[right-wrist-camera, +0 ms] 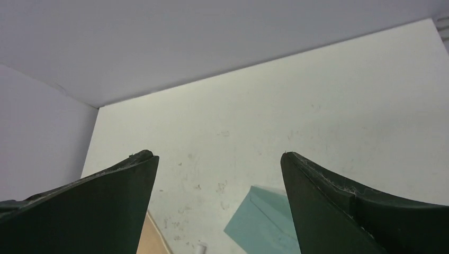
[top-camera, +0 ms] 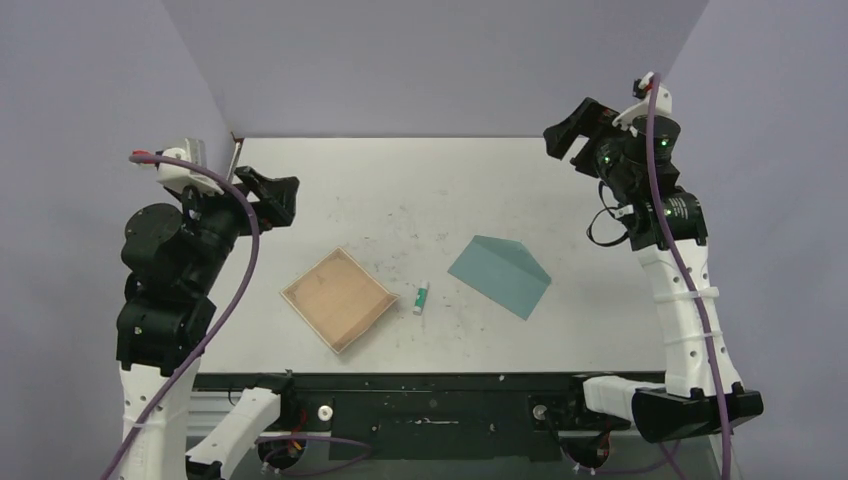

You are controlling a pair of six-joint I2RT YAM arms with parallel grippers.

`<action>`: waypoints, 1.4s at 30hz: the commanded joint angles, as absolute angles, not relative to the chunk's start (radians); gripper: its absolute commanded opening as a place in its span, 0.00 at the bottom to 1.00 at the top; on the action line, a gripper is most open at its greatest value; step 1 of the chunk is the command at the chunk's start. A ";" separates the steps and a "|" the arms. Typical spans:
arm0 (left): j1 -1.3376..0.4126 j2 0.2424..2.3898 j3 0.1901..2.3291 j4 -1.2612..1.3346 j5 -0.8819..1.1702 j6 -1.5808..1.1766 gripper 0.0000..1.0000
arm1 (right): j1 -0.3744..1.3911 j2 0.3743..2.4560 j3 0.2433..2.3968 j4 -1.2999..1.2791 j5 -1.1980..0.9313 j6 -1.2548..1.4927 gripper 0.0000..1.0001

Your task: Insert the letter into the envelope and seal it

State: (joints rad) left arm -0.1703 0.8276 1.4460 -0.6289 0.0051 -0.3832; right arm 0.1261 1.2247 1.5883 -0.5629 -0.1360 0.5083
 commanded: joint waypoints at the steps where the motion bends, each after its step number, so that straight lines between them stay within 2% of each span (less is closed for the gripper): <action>1: -0.185 0.815 1.390 -0.610 0.072 -0.410 0.96 | 0.132 1.172 1.542 -0.653 -0.108 0.566 0.90; 8: -0.189 0.812 1.269 -0.605 0.128 -0.461 0.96 | 0.131 1.091 1.312 -0.616 -0.109 0.568 0.90; 14: -0.189 0.828 1.111 -0.534 0.312 -0.555 0.96 | 0.137 1.139 1.140 -0.535 -0.294 0.579 0.90; 17: -0.197 0.841 0.985 -0.408 0.436 -0.662 0.98 | 0.172 1.139 1.048 -0.500 -0.365 0.614 0.90; 21: -0.249 0.872 0.777 -0.191 0.486 -0.819 1.00 | 0.280 1.107 0.911 -0.452 -0.369 0.675 0.91; 23: -0.284 0.914 0.743 -0.153 0.491 -0.841 0.95 | 0.343 1.107 0.844 -0.406 -0.378 0.722 0.92; 26: -0.350 0.982 0.722 -0.157 0.398 -0.818 0.92 | 0.440 1.133 0.767 -0.345 -0.321 0.745 0.93; 29: -0.373 1.015 0.730 -0.225 0.275 -0.823 0.88 | 0.478 1.174 0.779 -0.368 -0.241 0.746 0.96; 35: -0.369 0.959 0.708 -0.388 0.021 -0.829 0.81 | 0.590 1.283 0.791 -0.214 -0.286 0.832 0.93; 42: -0.357 0.818 0.560 -0.425 -0.025 -0.953 0.72 | 0.852 1.531 0.973 -0.121 -0.123 1.071 0.90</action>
